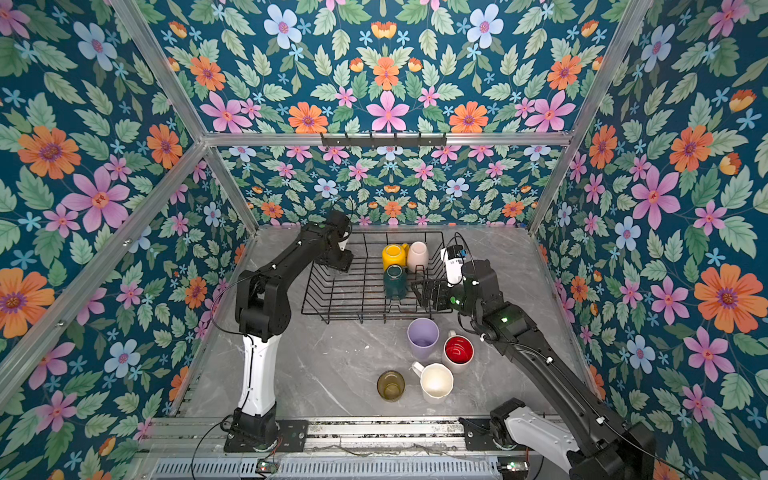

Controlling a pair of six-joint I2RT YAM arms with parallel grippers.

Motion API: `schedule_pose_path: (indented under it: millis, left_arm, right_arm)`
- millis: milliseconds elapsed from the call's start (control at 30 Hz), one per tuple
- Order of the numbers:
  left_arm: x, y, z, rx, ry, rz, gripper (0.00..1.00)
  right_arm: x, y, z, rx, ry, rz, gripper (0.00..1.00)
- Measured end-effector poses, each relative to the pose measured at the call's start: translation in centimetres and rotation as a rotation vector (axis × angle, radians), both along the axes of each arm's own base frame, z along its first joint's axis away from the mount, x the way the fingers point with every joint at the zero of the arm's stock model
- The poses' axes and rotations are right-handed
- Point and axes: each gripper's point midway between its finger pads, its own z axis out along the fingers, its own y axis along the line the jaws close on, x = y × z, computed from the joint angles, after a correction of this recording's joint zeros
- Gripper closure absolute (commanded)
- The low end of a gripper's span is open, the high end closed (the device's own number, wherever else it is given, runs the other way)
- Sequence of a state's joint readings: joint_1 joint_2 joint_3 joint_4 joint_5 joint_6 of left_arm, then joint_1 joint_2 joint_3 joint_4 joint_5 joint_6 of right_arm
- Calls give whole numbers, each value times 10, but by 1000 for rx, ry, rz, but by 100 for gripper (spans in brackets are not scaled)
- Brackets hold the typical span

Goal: Load the cups into the dish rack
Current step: 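Set the clear tumbler upside down on the rack wires with the left gripper, then open the left gripper and raise it off the clear tumbler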

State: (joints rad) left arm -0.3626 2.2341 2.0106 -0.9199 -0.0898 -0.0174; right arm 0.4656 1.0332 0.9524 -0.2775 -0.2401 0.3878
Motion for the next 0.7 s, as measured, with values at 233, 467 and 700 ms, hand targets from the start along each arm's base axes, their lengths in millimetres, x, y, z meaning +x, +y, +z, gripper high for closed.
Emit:
schedule_pose_path:
  millis: [233,467,700]
  left_arm:
    - [7,0,-1,-17,-9,8,45]
    - [10,0,0,-26,-24,9,22]
    - [11,-3,-2,-40,-29,5,8]
  right_arm:
    - [2,3,1,7,2,8,1]
    - [3,4,1,12,3,10,2]
    - [4,5,3,14,1,13,2]
